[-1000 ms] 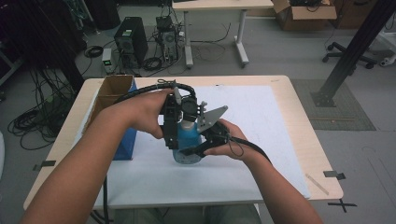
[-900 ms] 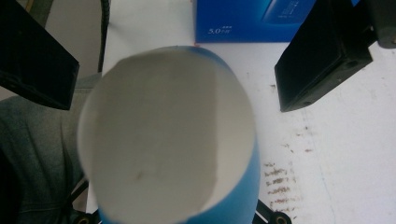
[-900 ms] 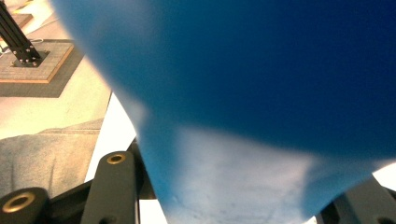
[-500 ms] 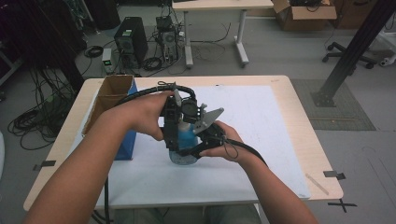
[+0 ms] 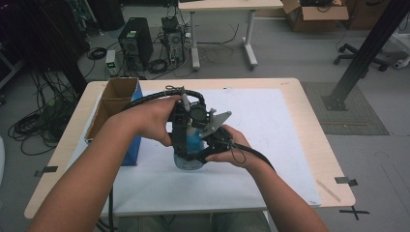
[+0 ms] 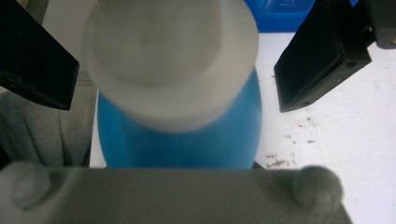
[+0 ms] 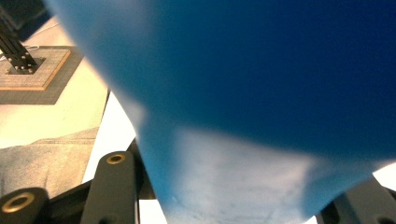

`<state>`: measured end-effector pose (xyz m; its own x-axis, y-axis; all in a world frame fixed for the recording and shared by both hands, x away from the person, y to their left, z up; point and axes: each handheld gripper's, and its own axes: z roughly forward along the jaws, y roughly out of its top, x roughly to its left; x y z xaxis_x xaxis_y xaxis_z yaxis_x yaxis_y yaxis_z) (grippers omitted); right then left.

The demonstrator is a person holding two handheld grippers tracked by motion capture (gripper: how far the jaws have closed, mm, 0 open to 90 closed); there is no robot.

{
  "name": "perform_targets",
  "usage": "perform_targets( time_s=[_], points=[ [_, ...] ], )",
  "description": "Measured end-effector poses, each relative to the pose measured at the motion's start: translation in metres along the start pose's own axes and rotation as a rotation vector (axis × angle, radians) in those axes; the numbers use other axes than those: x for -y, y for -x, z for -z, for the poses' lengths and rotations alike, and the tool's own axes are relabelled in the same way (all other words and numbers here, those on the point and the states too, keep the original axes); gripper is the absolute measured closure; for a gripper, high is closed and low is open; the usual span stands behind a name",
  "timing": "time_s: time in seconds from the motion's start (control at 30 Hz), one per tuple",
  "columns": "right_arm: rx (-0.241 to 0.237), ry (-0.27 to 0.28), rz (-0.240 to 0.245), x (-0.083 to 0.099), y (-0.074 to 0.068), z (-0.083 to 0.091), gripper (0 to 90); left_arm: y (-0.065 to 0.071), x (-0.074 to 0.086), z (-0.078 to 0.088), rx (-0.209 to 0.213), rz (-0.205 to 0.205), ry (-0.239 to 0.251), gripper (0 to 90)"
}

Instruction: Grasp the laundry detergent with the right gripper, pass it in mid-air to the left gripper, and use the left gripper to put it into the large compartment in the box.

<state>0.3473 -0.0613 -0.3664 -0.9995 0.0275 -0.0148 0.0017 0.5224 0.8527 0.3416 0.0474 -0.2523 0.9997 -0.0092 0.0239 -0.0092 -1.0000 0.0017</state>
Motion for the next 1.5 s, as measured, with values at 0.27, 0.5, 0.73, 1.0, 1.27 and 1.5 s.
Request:
perform_targets(
  time_s=[0.27,0.5,0.73,1.0,1.27,1.5],
  points=[
    [-0.002,0.0,0.0,0.0,-0.0009,-0.0012,45.5,-0.0004,-0.001,-0.0004,-0.003,-0.008,-0.006,3.9],
    [-0.006,0.001,-0.006,0.0,-0.0015,-0.0021,45.5,0.0001,-0.0005,-0.0003,-0.008,-0.01,-0.008,8.1],
    [-0.003,0.002,-0.005,-0.0002,-0.0022,-0.0021,45.5,0.0,-0.0009,-0.0016,-0.012,-0.011,-0.016,10.5],
    [0.003,0.006,-0.007,-0.0004,-0.003,-0.0012,45.5,-0.0005,-0.0028,-0.0013,-0.014,-0.002,-0.006,13.4],
    [0.009,0.006,-0.005,0.0005,-0.0025,-0.0007,45.5,-0.0007,-0.0042,-0.0011,-0.004,-0.001,-0.007,17.8],
    [0.005,0.012,-0.01,0.0005,-0.0031,0.001,45.5,-0.0004,-0.006,-0.0006,-0.013,-0.007,-0.013,22.0]
  ],
)
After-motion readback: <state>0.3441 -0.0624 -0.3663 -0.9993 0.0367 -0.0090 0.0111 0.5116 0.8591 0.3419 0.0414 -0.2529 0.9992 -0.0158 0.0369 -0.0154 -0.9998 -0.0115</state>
